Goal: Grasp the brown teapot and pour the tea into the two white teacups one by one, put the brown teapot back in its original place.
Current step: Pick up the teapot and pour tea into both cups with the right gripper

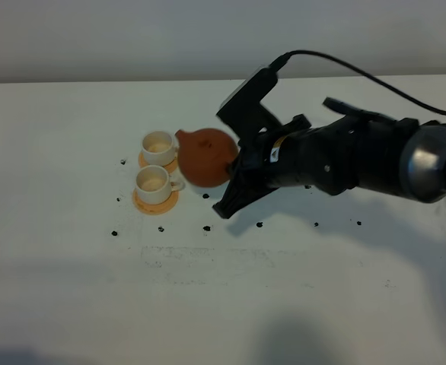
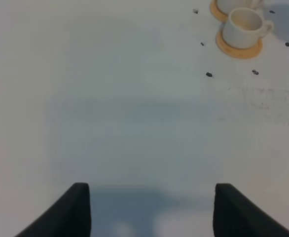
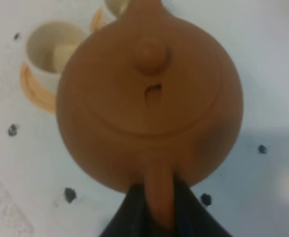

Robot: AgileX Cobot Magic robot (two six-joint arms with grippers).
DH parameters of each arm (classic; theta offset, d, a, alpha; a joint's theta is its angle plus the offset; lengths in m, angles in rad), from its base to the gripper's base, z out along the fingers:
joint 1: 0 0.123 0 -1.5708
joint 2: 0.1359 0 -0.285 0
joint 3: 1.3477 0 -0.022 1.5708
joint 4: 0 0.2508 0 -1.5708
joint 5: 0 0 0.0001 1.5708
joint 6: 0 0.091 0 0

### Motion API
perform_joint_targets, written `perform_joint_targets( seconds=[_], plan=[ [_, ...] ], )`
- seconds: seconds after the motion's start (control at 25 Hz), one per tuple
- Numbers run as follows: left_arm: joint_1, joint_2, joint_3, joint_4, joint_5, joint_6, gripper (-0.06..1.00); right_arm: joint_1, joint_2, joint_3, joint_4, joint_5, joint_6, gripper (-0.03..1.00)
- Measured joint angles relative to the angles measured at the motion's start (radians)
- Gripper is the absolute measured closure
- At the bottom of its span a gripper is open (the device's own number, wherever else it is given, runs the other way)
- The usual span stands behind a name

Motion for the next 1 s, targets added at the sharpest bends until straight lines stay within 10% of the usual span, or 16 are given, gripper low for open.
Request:
perform_joint_targets(
  seconds=[1.0],
  plan=[
    [0.000, 0.000, 0.000, 0.000, 0.000, 0.000, 0.42, 0.048, 0.081, -0.088, -0.213, -0.002, 0.000, 0.85]
  ],
)
